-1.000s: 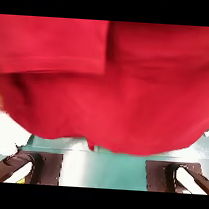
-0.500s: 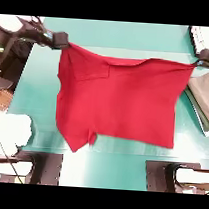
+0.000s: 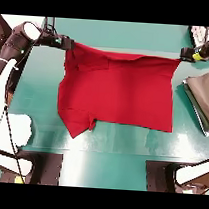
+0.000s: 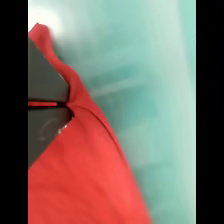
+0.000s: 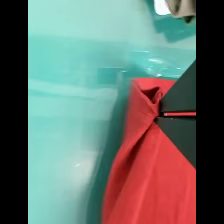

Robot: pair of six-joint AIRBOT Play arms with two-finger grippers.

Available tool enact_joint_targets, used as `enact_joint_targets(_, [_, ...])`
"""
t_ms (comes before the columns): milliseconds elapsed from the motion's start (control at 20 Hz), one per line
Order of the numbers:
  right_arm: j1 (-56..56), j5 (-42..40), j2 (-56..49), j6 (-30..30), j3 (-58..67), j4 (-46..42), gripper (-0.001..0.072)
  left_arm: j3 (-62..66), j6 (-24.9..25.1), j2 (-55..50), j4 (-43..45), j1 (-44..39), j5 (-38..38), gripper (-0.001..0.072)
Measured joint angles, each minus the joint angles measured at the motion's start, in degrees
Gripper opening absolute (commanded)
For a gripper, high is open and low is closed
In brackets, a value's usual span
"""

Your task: Fold the shirts.

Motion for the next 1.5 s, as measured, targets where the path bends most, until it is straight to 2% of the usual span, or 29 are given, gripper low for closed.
enact_joint_targets(300, [0.7,-1.6,5.3,-0.1,-14.4,0.0,0.0012,-4.3,2.6,-0.2,-0.4,5.4,-12.9,0.0024])
enact_joint_targets(600, [0.7,-3.7,8.5,-1.7,-25.3,5.1,0.0018,-10.6,3.0,-0.2,-2.0,7.3,-17.2,0.0028])
enact_joint_targets(650, [0.7,-3.9,8.6,-2.0,-26.3,6.3,0.0019,-11.4,3.0,-0.2,-2.1,7.4,-17.4,0.0212])
enact_joint_targets(700, [0.7,-4.0,8.7,-2.3,-26.9,7.1,0.0022,-11.9,2.8,-0.2,-2.2,7.5,-17.9,0.0485])
enact_joint_targets(750, [0.7,-4.2,8.8,-2.4,-27.4,8.0,0.0023,-12.3,2.1,-0.2,-2.4,7.5,-18.2,0.0604])
enact_joint_targets(800, [0.7,-4.2,8.8,-2.6,-27.7,8.6,0.003,-12.5,1.2,-0.2,-2.5,7.6,-18.5,0.0604])
enact_joint_targets(850, [0.6,-3.8,8.9,-2.6,-27.7,9.0,0.0167,-12.7,0.5,-0.2,-2.5,7.8,-19.1,0.0604])
enact_joint_targets(900, [0.5,-3.1,8.9,-2.7,-27.6,9.4,0.0267,-12.8,-0.2,-0.1,-2.5,8.2,-19.8,0.0603])
enact_joint_targets(1150, [-2.4,4.7,10.1,-3.8,-26.8,10.2,0.0266,-16.5,-3.4,6.2,-2.5,12.8,-25.6,0.0604])
enact_joint_targets(1300, [-4.5,6.8,13.8,-4.4,-30.3,10.2,0.0265,-26.4,-5.0,14.7,-2.8,14.5,-27.4,0.0604])
enact_joint_targets(1500, [-6.2,4.9,20.5,-5.2,-37.7,10.3,0.0265,-44.2,-6.9,26.1,-6.1,15.3,-27.8,0.0604])
